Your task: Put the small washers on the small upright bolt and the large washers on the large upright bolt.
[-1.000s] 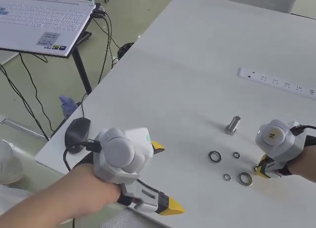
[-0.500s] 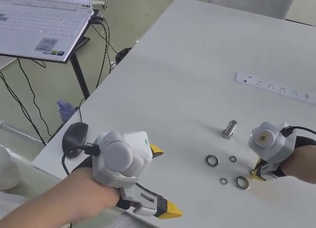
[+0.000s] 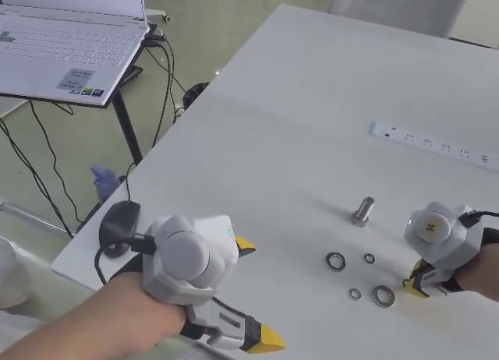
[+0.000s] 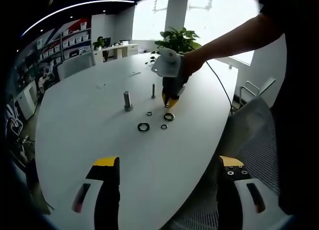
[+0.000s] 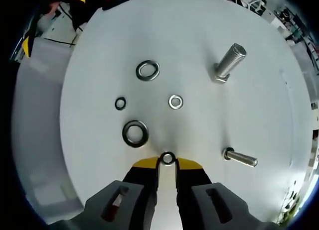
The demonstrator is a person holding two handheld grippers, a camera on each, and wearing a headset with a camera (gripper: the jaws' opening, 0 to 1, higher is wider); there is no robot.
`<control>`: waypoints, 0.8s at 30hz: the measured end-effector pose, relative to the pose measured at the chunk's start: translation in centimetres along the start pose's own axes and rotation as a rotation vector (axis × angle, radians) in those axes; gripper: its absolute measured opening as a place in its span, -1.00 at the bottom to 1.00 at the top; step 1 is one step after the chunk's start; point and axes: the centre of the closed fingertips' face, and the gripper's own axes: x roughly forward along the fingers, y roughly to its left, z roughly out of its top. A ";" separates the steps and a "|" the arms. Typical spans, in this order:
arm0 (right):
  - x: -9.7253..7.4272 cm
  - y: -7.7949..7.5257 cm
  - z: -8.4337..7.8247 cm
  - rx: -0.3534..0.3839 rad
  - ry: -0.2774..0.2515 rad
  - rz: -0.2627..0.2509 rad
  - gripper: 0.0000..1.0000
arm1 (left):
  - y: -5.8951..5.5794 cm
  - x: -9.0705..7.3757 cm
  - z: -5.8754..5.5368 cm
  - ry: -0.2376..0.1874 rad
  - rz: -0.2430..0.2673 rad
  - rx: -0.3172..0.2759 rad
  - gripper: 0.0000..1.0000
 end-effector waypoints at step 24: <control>-7.8 -4.9 -1.3 0.066 -0.029 -0.097 -0.74 | 2.1 -0.1 1.4 -0.036 0.057 -0.024 0.71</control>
